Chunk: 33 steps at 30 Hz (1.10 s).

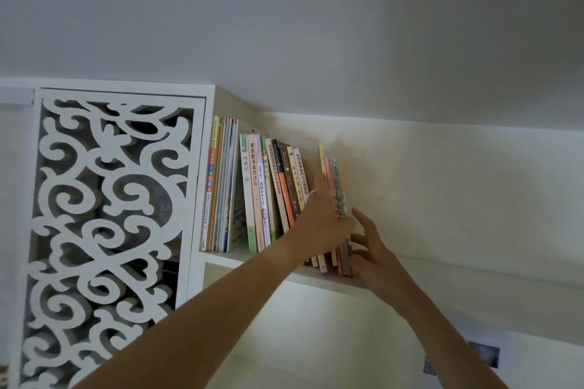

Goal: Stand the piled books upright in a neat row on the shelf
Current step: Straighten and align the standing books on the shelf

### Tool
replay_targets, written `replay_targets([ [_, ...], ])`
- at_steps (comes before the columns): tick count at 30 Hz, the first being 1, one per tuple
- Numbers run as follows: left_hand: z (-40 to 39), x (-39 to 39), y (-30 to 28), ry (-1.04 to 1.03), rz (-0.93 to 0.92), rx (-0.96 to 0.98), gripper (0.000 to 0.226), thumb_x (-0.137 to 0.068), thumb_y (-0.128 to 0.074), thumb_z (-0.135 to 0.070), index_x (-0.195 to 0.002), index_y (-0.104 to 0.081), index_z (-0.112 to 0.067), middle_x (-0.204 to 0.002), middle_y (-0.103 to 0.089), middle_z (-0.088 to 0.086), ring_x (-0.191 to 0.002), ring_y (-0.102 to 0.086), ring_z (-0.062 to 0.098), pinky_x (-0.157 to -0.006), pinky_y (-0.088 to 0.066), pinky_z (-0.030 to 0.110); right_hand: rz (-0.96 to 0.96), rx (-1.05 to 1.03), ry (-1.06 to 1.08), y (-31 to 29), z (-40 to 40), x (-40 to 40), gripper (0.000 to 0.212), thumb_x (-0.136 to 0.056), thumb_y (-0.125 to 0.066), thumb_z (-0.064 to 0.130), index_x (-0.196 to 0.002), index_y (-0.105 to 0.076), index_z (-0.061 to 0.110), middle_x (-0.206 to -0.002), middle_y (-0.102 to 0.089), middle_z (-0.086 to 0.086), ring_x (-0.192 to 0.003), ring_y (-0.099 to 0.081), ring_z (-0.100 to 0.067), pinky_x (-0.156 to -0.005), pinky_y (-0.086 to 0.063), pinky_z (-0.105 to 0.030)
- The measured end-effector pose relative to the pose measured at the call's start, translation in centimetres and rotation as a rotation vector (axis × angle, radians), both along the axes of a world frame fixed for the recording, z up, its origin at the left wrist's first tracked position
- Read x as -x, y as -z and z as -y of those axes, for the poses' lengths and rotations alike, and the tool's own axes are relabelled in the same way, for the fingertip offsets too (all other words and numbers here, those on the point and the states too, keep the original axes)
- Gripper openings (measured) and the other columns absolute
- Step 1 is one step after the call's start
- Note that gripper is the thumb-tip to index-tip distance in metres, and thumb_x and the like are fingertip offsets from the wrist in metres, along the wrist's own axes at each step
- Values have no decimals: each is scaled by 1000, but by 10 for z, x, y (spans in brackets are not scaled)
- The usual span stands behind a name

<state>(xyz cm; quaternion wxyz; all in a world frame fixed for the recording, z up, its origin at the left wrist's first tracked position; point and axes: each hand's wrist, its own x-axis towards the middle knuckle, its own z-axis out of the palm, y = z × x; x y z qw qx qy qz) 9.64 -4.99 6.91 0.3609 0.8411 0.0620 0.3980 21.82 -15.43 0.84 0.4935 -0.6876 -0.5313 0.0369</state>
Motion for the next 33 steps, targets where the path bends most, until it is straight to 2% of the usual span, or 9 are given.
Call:
replay_targets([
  [3, 2, -7, 7, -316, -25, -170, 67, -102, -53, -5, -160, -20, -7, -145, -47, 28, -125, -53, 41, -100, -49, 42, -12, -16, 28, 1, -1, -2, 74, -99, -61, 28, -152, -17, 52, -136, -52, 10, -113, -63, -7, -81, -54, -23],
  [6, -7, -12, 15, -685, 127, -456, 61, -96, -63, -11, -153, -41, -7, -143, -47, 23, -124, -51, 38, -102, -50, 48, -15, -5, 74, 0, -1, 2, 68, -97, -64, 37, -152, -25, 44, -130, -55, 16, -112, -63, -7, -79, -53, -22],
  [8, -26, -21, 27, -817, 226, -602, 65, -94, -66, -23, -153, -44, -7, -143, -48, 20, -125, -51, 34, -102, -52, 49, -3, 19, 103, -2, -3, 3, 65, -94, -67, 43, -149, -33, 40, -117, -55, 26, -105, -62, 1, -76, -52, -20],
  [12, -61, -16, 62, -746, 206, -693, 70, -108, -34, -52, -164, -26, -11, -164, -29, 18, -152, -29, 34, -117, -40, 53, 64, 119, 140, -6, -8, 2, 61, -87, -71, 54, -141, -45, 40, -102, -57, 31, -91, -61, 9, -76, -51, -18],
  [14, -76, -13, 76, -658, 178, -766, 75, -109, -23, -59, -166, -14, -11, -172, -12, 16, -160, -11, 32, -124, -29, 57, 68, 139, 140, -7, -9, 1, 63, -85, -72, 56, -140, -44, 44, -109, -60, 26, -95, -64, 5, -85, -53, -24],
  [17, -91, -11, 80, -568, 142, -836, 87, -104, -24, -67, -166, -7, -8, -174, 2, 14, -162, 4, 30, -128, -15, 59, 53, 145, 140, -6, -10, -6, 68, -79, -74, 62, -140, -45, 48, -122, -64, 18, -107, -65, -2, -94, -54, -31],
  [21, -103, -13, 74, -571, 134, -886, 96, -99, -27, -75, -165, -10, -8, -173, 0, 17, -161, 4, 31, -128, -12, 59, 52, 148, 120, -4, -18, -9, 85, -63, -79, 73, -137, -45, 53, -123, -68, 18, -108, -67, -4, -96, -57, -37],
  [29, -106, -17, 77, -597, 217, -913, 92, -101, -42, -68, -165, -14, -8, -174, -5, 16, -162, 0, 31, -128, -16, 57, 159, 197, 95, -6, -36, -9, 81, -78, -81, 49, -144, -34, 40, -133, -66, 9, -105, -69, -4, -81, -52, -14],
  [33, -103, -13, 78, -589, 224, -886, 85, -105, -42, -61, -166, -11, -10, -175, 2, 11, -162, 3, 28, -131, -5, 51, 118, 183, 99, -4, -36, -3, 84, -79, -79, 53, -146, -29, 40, -137, -62, 9, -113, -66, -10, -93, -55, -27],
])
